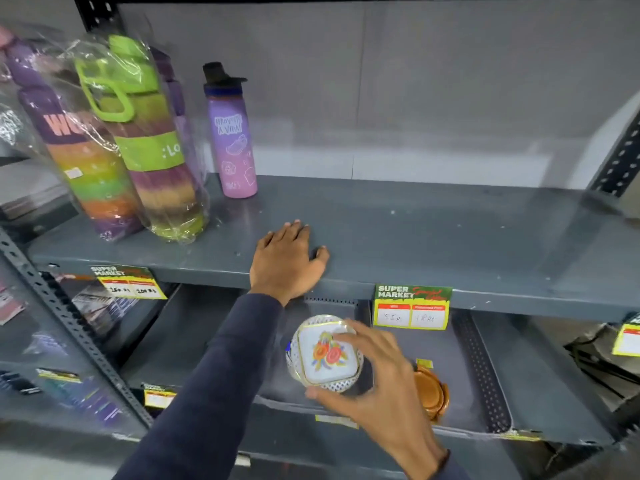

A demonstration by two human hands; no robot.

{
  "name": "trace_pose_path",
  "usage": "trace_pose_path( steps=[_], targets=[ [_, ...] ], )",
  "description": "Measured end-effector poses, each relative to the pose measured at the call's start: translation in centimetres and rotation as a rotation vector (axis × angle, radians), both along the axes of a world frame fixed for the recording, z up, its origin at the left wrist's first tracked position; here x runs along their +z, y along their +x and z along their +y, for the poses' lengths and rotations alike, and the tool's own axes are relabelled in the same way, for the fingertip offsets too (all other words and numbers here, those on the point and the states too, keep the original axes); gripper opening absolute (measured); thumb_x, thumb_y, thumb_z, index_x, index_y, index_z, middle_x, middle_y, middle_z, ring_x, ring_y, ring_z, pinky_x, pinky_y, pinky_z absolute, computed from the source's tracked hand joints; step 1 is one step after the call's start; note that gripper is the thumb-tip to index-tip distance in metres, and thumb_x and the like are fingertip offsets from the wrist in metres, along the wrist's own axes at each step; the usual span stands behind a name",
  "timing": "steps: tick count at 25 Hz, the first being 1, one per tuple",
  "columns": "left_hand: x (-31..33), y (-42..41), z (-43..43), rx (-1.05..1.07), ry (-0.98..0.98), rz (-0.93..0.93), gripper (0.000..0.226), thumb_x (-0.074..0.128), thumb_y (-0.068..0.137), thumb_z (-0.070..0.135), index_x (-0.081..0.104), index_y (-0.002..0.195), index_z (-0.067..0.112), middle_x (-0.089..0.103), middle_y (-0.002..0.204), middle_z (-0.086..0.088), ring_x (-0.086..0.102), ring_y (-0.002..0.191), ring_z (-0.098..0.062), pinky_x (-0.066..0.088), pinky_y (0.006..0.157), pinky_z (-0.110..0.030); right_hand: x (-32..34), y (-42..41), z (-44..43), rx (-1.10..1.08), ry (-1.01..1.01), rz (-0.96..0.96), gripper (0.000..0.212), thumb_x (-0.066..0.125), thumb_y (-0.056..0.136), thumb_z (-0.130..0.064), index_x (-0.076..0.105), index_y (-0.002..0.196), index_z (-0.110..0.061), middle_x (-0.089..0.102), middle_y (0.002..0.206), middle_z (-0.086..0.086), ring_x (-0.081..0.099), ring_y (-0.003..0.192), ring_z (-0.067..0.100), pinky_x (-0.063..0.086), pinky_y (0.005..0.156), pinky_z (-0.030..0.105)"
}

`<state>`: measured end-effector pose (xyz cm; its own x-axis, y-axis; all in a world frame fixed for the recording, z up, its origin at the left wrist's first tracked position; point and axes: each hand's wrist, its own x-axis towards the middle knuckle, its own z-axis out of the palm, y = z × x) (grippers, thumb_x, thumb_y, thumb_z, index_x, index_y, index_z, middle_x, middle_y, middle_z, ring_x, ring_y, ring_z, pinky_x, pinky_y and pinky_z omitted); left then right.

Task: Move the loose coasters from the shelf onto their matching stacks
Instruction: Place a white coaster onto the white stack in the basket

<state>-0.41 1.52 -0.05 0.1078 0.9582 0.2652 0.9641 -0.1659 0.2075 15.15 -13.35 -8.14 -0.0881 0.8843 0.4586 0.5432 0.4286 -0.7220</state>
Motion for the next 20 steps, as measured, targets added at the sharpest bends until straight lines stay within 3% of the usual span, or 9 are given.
trace_pose_path(
  steps=[3,10,14,17,20],
  targets=[
    [0.0,0.0,0.0,0.01,0.031,-0.001,0.063,0.036,0.093,0.048,0.037,0.148,0.018,0.03,0.161,-0.001,0.022,0.149,-0.018,0.016,0.119,-0.039,-5.4,-0.9,1.7,0.006,-0.201,-0.104,0.07,0.081,0.052,-0.069,0.067,0.111,-0.033,0.059,0.122,-0.028,0.05,0.112,-0.005,0.044,0.096,0.014],
    [-0.1,0.0,0.2,0.023,0.032,-0.013,0.065,0.038,0.091,0.051,0.038,0.148,0.019,0.03,0.16,-0.001,0.023,0.149,-0.018,0.014,0.119,-0.039,-13.2,-3.2,7.4,-0.012,-0.487,-0.332,0.074,0.071,0.053,-0.077,0.067,0.113,-0.033,0.071,0.111,-0.011,0.056,0.108,0.013,0.051,0.091,0.023],
    [-0.1,0.1,0.1,0.028,0.043,-0.018,0.064,0.04,0.09,0.051,0.04,0.146,0.02,0.031,0.16,0.0,0.024,0.148,-0.017,0.015,0.119,-0.039,-15.8,-4.6,10.0,0.0,-0.539,-0.408,0.085,0.064,0.052,-0.084,0.064,0.119,-0.033,0.062,0.121,-0.005,0.055,0.114,0.014,0.049,0.101,0.027],
    [-0.2,0.1,0.2,0.027,0.055,-0.018,0.063,0.04,0.09,0.051,0.041,0.145,0.02,0.032,0.16,0.0,0.024,0.148,-0.015,0.015,0.118,-0.038,-16.6,-4.7,11.8,0.039,-0.563,-0.48,0.086,0.063,0.06,-0.078,0.057,0.131,-0.029,0.054,0.133,-0.001,0.047,0.127,0.02,0.041,0.111,0.031],
    [-0.3,0.0,0.3,0.025,0.062,-0.008,0.065,0.038,0.089,0.052,0.04,0.146,0.02,0.032,0.16,0.001,0.025,0.147,-0.015,0.016,0.118,-0.038,-16.9,-4.7,13.0,0.07,-0.506,-0.623,0.1,0.04,0.054,-0.083,0.052,0.135,-0.024,0.041,0.151,-0.001,0.036,0.136,0.023,0.034,0.114,0.035]
  ],
)
